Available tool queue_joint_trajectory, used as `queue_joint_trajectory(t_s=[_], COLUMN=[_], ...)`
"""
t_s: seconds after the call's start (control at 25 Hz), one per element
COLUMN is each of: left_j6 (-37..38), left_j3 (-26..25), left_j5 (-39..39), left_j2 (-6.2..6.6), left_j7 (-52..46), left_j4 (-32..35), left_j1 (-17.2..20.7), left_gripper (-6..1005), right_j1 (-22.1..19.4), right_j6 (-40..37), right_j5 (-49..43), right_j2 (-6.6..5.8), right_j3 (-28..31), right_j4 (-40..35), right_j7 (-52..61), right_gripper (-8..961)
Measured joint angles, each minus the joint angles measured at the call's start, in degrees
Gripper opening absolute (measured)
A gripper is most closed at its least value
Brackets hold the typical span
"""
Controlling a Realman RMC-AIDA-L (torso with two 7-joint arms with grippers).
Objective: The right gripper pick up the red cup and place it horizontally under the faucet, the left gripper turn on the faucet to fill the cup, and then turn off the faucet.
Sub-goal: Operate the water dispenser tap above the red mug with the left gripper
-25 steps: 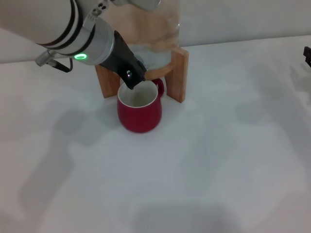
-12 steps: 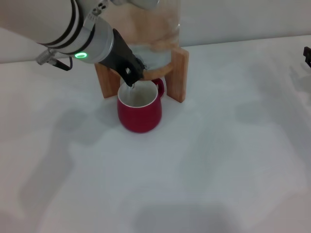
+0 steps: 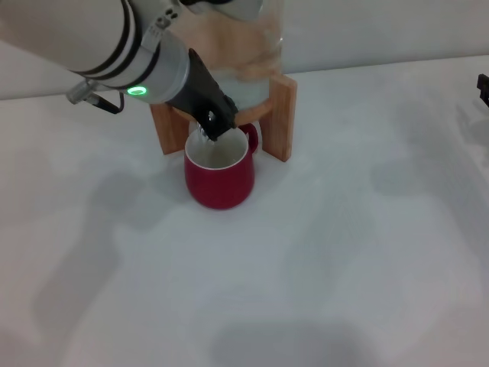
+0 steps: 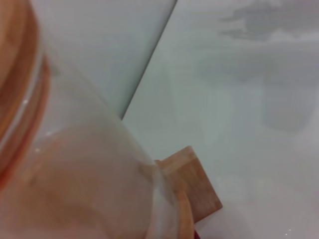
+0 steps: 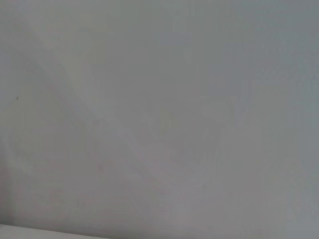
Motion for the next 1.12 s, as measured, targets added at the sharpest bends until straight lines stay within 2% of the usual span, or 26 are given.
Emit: queue_joint_trajectory(t_s=[1.12], left_j6=[1.09], left_j3=[0.81], left_j5=[1.28], left_j2=[-0.09], left_j7=[-0.20], left_j4=[0.20], left_j1=[-0.26], left_gripper=[42], right_j1=[-0.24], right_j6=[0.00], right_j5=[-0.05], right_j2=[-0.01], right_j3=[0.00], right_j4=[0.09], right_j7=[-0.06], right_gripper=[306])
